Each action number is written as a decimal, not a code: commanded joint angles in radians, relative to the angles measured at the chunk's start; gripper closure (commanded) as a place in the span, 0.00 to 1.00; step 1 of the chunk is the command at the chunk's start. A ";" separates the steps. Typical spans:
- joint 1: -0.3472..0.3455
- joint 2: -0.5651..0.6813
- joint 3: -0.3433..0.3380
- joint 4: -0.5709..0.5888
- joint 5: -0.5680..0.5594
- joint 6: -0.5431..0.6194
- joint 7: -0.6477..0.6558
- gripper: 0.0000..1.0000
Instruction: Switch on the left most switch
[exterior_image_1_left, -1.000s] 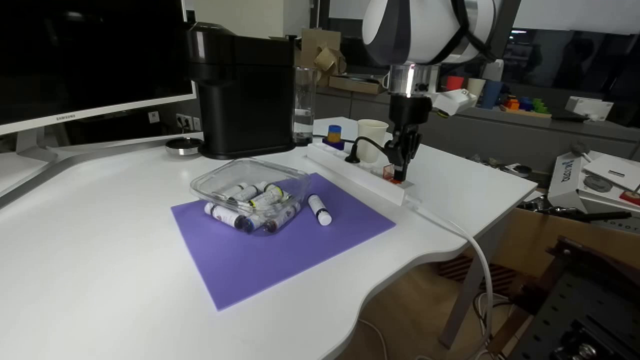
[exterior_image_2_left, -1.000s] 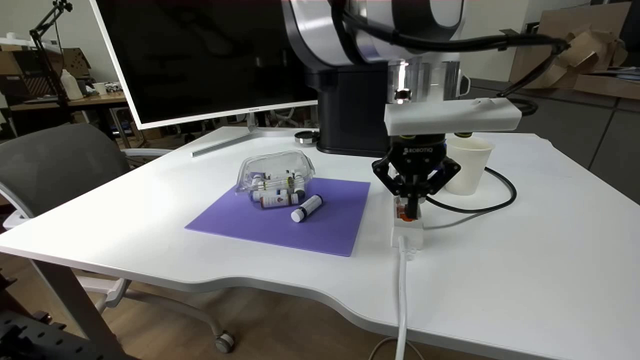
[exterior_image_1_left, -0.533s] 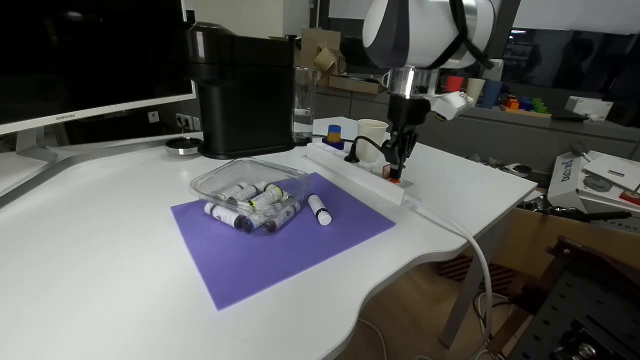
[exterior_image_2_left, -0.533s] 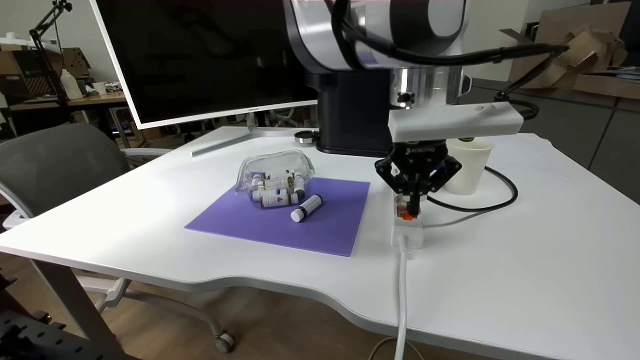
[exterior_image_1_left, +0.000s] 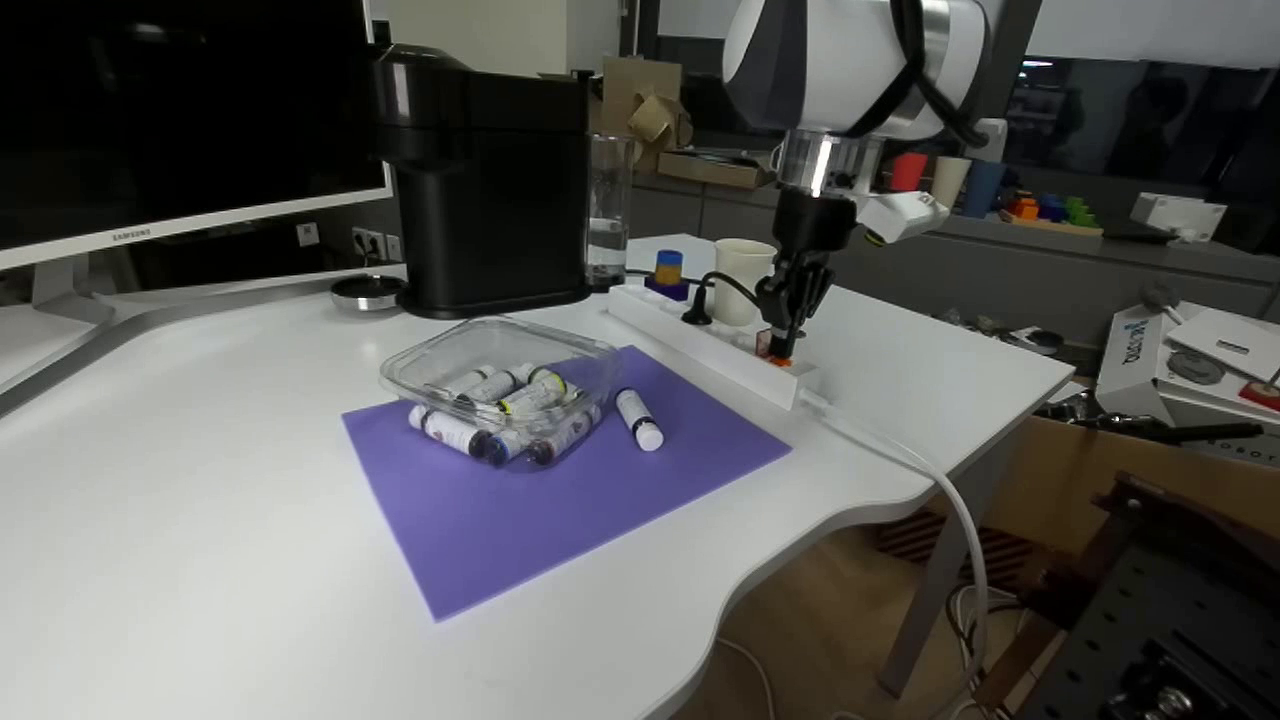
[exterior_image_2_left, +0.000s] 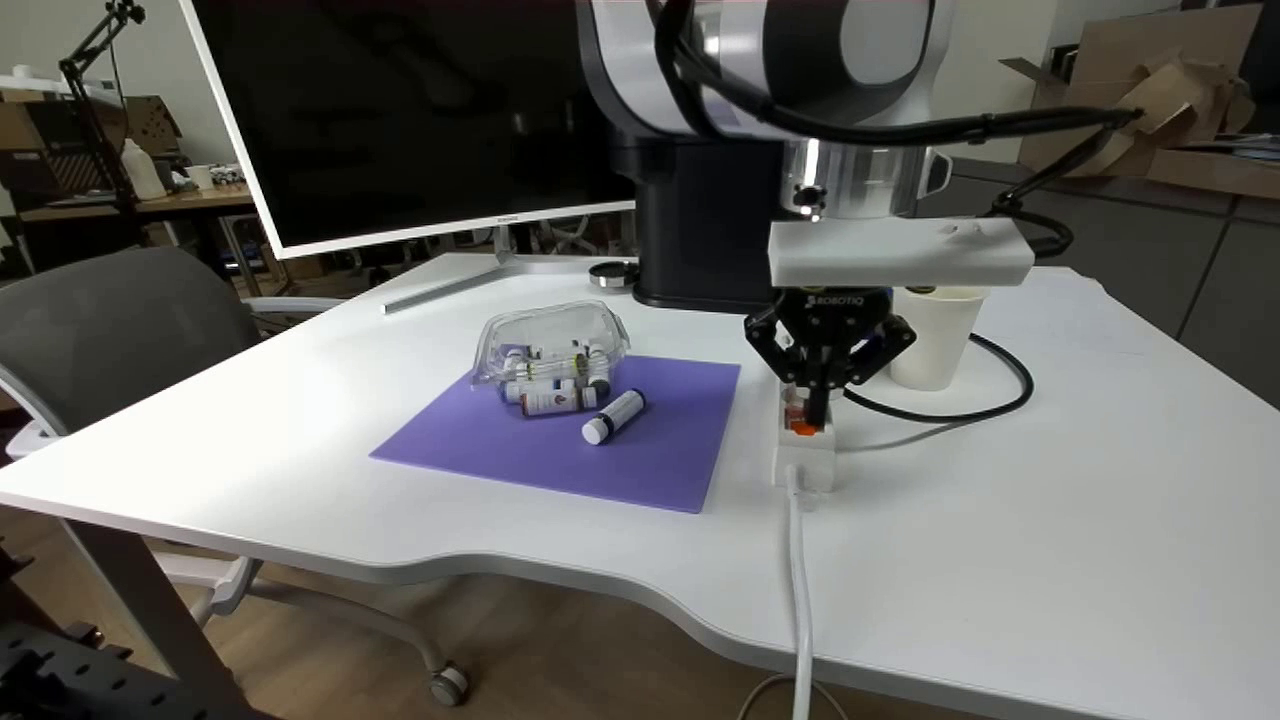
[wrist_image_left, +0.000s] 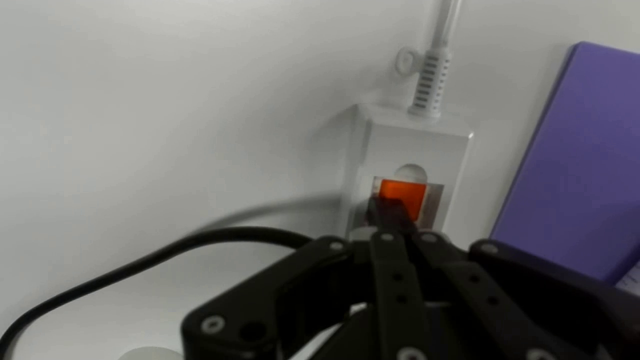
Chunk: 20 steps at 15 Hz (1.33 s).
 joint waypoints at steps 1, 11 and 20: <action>-0.003 0.024 0.004 0.017 0.038 -0.014 0.028 1.00; -0.011 0.095 -0.027 0.085 0.099 -0.117 0.084 1.00; 0.021 -0.029 -0.020 0.026 0.102 -0.154 0.064 1.00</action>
